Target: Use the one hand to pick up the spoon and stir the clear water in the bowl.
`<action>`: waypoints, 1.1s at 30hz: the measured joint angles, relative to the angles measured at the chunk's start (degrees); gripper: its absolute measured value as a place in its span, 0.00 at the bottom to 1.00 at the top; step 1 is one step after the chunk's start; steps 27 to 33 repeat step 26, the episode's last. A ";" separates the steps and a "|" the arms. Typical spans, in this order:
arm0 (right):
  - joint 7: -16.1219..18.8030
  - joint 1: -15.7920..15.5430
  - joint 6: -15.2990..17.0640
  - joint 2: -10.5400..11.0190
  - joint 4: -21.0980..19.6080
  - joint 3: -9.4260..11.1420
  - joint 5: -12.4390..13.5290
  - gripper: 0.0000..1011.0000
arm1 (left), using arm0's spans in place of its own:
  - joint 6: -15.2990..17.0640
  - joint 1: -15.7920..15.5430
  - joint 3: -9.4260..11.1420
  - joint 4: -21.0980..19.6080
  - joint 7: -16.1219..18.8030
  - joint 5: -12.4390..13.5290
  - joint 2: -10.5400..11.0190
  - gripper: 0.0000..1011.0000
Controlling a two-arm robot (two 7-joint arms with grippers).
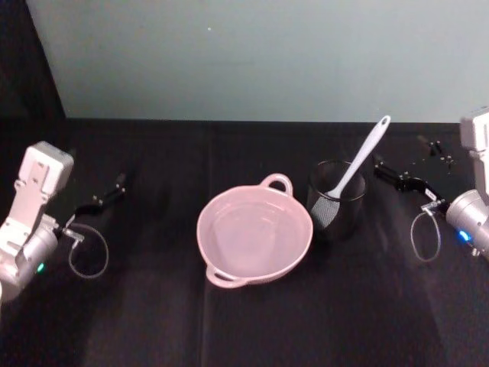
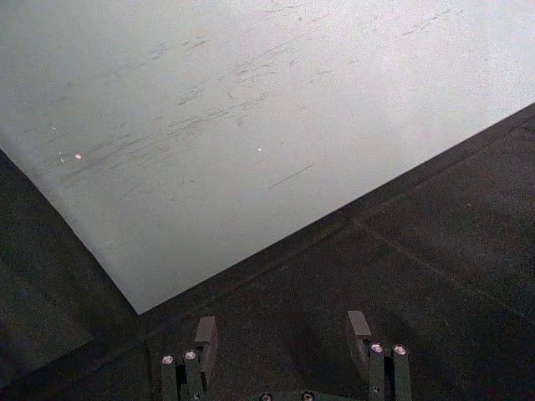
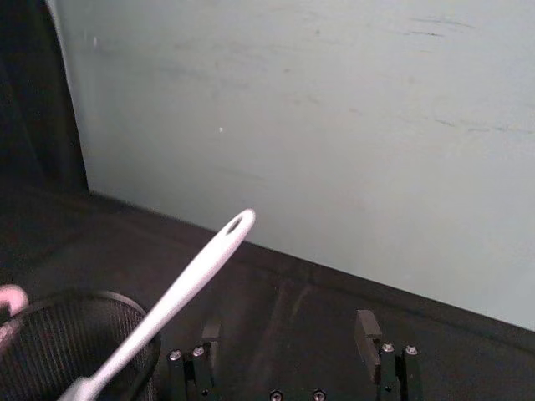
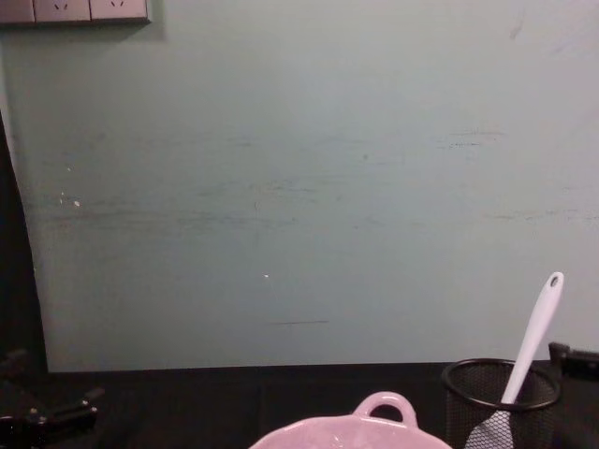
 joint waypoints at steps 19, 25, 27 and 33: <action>-3.52 0.84 -0.44 -0.50 0.64 -1.56 -6.09 0.99 | 0.00 0.00 0.00 0.00 0.00 0.00 0.00 1.00; -3.26 0.76 -0.44 -0.46 0.61 -1.45 -5.84 0.99 | 0.00 0.00 0.00 0.00 0.00 0.00 0.00 1.00; -3.24 0.75 -0.44 -0.46 0.60 -1.43 -5.76 0.99 | 0.00 0.00 0.00 0.00 0.00 0.00 0.00 1.00; -3.24 0.75 -0.44 -0.46 0.60 -1.43 -5.76 0.99 | 0.00 0.00 0.00 0.00 0.00 0.00 0.00 1.00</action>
